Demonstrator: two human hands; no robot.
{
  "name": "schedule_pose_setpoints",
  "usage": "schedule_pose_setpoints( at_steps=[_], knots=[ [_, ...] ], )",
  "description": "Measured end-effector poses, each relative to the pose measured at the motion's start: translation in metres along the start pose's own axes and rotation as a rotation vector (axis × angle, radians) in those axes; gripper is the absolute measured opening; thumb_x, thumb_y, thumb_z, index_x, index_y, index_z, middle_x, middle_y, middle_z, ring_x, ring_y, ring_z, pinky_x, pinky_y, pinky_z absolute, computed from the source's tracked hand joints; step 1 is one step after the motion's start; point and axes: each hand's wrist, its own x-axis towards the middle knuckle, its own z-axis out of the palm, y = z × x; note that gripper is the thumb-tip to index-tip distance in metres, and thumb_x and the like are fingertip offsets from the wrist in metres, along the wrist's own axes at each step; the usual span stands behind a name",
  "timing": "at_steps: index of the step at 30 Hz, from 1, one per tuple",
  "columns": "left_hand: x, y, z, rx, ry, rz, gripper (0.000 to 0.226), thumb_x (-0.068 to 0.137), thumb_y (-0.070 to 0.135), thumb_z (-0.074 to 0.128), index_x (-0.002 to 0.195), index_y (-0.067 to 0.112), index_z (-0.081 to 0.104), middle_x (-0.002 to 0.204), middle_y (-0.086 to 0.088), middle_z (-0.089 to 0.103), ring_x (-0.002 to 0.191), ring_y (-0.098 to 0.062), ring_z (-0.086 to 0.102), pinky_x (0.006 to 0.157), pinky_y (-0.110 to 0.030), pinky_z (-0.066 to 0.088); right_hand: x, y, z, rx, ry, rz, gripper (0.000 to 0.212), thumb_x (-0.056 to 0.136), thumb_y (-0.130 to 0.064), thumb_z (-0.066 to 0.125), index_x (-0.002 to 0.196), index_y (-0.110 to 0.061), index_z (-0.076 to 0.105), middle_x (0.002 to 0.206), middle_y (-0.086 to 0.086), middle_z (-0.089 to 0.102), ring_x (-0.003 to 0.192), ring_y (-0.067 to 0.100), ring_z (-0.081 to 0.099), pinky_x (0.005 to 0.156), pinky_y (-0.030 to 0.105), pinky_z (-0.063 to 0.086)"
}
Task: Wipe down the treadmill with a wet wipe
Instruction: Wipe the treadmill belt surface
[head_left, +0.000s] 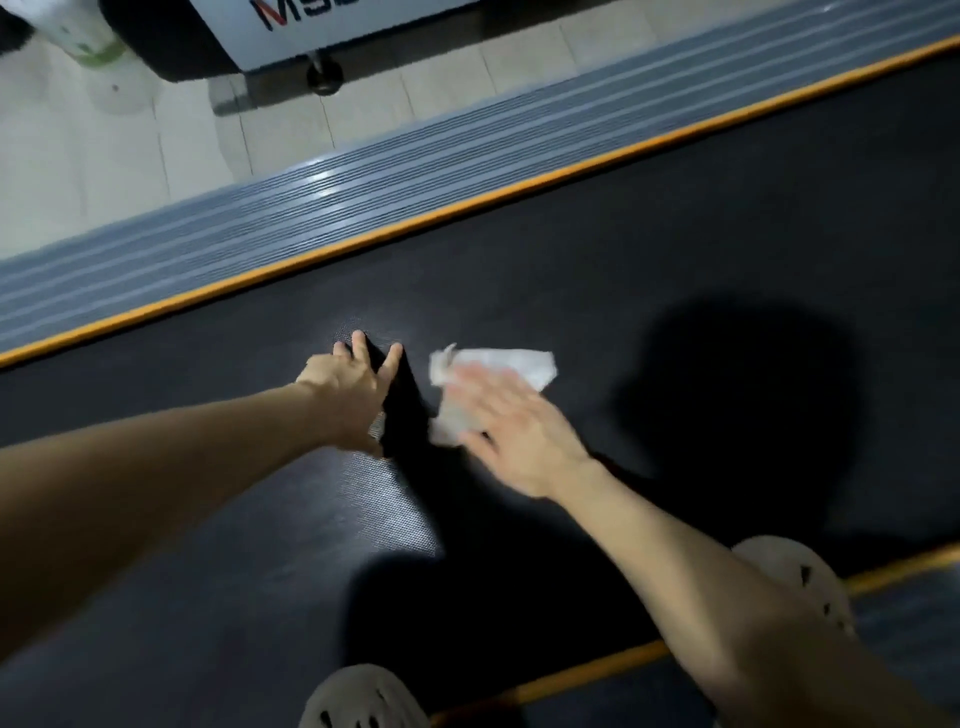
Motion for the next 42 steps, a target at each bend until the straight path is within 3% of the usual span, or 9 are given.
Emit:
schedule_pose_setpoints(
  at_steps=[3, 6, 13, 21, 23, 28, 31, 36, 42],
  knots=[
    [0.002, -0.019, -0.022, 0.159, 0.140, 0.150, 0.128, 0.080, 0.085, 0.064, 0.168, 0.018, 0.001, 0.165, -0.019, 0.030, 0.144, -0.032, 0.045, 0.098, -0.046, 0.056, -0.026, 0.078, -0.018, -0.070, 0.168, 0.558, 0.068, 0.110, -0.047, 0.032, 0.167, -0.010, 0.028, 0.177, 0.010, 0.019, 0.165, 0.027, 0.012, 0.131, 0.051, 0.018],
    [0.022, -0.012, -0.044, 0.105, 0.264, 0.247, 0.130, 0.082, 0.078, 0.070, 0.169, 0.022, -0.009, 0.175, -0.018, 0.006, 0.162, -0.035, 0.017, 0.118, -0.050, 0.043, -0.037, 0.106, -0.036, -0.043, 0.306, 1.034, 0.070, 0.110, -0.050, 0.032, 0.166, -0.008, 0.027, 0.175, 0.015, 0.022, 0.162, 0.033, 0.020, 0.129, 0.056, 0.021],
    [0.054, 0.026, -0.050, 0.095, 0.228, 0.231, 0.145, 0.075, 0.080, 0.076, 0.168, 0.019, -0.017, 0.173, -0.028, -0.009, 0.161, -0.049, 0.005, 0.121, -0.052, 0.041, -0.040, -0.025, -0.005, -0.126, -0.063, -0.043, 0.060, 0.114, -0.040, 0.036, 0.168, -0.017, 0.027, 0.178, 0.001, 0.016, 0.166, 0.019, 0.005, 0.134, 0.047, 0.011],
    [0.042, 0.034, -0.037, 0.302, 0.328, 0.252, 0.118, 0.096, 0.074, 0.055, 0.167, 0.017, -0.021, 0.174, -0.025, -0.012, 0.163, -0.043, 0.004, 0.112, -0.059, 0.044, -0.104, 0.089, -0.035, 0.048, 0.201, 1.370, 0.079, 0.105, -0.057, 0.003, 0.170, -0.014, 0.010, 0.179, 0.009, 0.003, 0.166, 0.025, 0.001, 0.134, 0.052, 0.004],
    [0.034, 0.041, -0.044, 0.337, 0.293, 0.332, 0.108, 0.102, 0.064, 0.055, 0.168, 0.017, -0.017, 0.175, -0.023, -0.010, 0.163, -0.040, 0.006, 0.114, -0.058, 0.043, -0.080, 0.062, -0.041, 0.065, 0.221, 1.274, 0.080, 0.105, -0.058, 0.010, 0.170, -0.011, 0.016, 0.178, 0.011, 0.009, 0.165, 0.029, 0.008, 0.132, 0.053, 0.010],
    [0.028, 0.053, -0.047, 0.234, 0.264, 0.466, 0.101, 0.102, 0.067, 0.049, 0.170, 0.018, -0.008, 0.176, -0.021, 0.001, 0.164, -0.033, 0.010, 0.126, -0.054, 0.027, -0.064, 0.011, -0.028, -0.039, -0.062, 0.316, 0.063, 0.112, -0.048, 0.034, 0.170, -0.024, 0.024, 0.179, -0.003, 0.010, 0.165, 0.017, 0.005, 0.134, 0.046, 0.007],
    [0.036, 0.058, -0.034, 0.034, 0.492, 0.452, 0.080, 0.108, 0.061, 0.035, 0.171, 0.019, 0.009, 0.174, -0.017, 0.021, 0.161, -0.032, 0.020, 0.129, -0.051, 0.022, -0.083, 0.057, -0.030, -0.100, 0.053, 0.715, 0.066, 0.110, -0.043, 0.028, 0.169, -0.015, 0.023, 0.179, 0.005, 0.012, 0.164, 0.024, 0.014, 0.131, 0.051, 0.020],
    [0.059, 0.077, 0.017, -0.158, 0.748, 0.402, 0.062, 0.112, 0.050, 0.027, 0.169, 0.025, 0.025, 0.175, -0.013, 0.023, 0.163, -0.031, 0.016, 0.129, -0.054, 0.019, -0.108, 0.097, -0.035, -0.005, 0.129, 1.186, 0.073, 0.109, -0.055, 0.002, 0.170, -0.017, 0.007, 0.179, 0.006, 0.000, 0.166, 0.021, -0.002, 0.134, 0.050, 0.002],
    [0.064, 0.082, 0.039, -0.279, 0.857, 0.377, 0.059, 0.114, 0.045, 0.026, 0.170, 0.027, 0.024, 0.177, -0.010, 0.019, 0.166, -0.024, 0.008, 0.131, -0.052, 0.014, -0.084, -0.028, -0.019, -0.009, -0.067, 0.342, 0.061, 0.113, -0.045, 0.039, 0.167, -0.017, 0.032, 0.178, 0.005, 0.017, 0.165, 0.023, 0.013, 0.134, 0.049, 0.010]
  ],
)
